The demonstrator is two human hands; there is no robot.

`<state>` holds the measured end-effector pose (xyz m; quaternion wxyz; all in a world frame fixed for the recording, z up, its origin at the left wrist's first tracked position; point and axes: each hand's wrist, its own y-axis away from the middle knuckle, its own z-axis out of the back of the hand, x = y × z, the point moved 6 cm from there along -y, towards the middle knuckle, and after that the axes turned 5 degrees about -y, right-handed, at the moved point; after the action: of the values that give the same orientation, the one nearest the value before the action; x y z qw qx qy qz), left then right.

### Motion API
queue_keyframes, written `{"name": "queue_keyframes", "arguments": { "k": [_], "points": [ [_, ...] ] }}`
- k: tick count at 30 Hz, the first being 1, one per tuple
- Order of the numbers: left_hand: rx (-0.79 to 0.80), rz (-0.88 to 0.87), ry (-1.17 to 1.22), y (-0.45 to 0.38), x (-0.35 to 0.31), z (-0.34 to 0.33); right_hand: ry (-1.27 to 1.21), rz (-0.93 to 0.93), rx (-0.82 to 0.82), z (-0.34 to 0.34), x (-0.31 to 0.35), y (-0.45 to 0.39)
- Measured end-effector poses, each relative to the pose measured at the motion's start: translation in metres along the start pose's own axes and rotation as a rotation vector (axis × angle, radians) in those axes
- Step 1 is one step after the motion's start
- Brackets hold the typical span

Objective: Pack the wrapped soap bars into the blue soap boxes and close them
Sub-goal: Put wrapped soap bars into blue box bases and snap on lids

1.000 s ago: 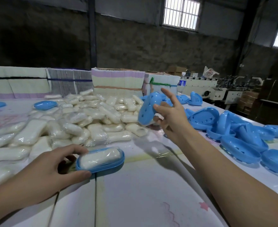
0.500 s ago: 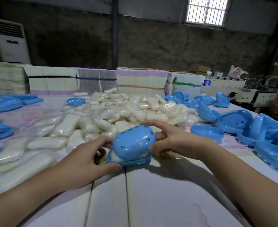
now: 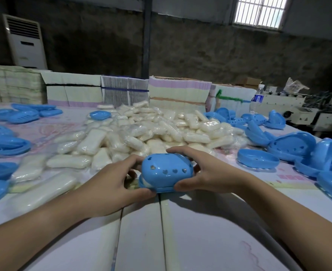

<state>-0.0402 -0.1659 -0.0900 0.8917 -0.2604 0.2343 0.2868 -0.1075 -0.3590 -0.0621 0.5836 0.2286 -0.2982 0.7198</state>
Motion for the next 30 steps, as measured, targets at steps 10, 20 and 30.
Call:
{"name": "queue_keyframes", "arguments": {
  "k": [10, 20, 30],
  "points": [
    [-0.005, 0.014, -0.011, 0.0, 0.001, 0.0, -0.085, -0.011, -0.202, 0.024, -0.003, 0.005],
    [-0.002, 0.012, 0.038, 0.0, 0.0, 0.0, 0.038, -0.087, 0.057, -0.006, -0.008, 0.0],
    [-0.011, 0.027, 0.034, 0.0, 0.001, 0.001, 0.109, -0.012, 0.043, -0.008, 0.0, 0.001]
  ]
}}
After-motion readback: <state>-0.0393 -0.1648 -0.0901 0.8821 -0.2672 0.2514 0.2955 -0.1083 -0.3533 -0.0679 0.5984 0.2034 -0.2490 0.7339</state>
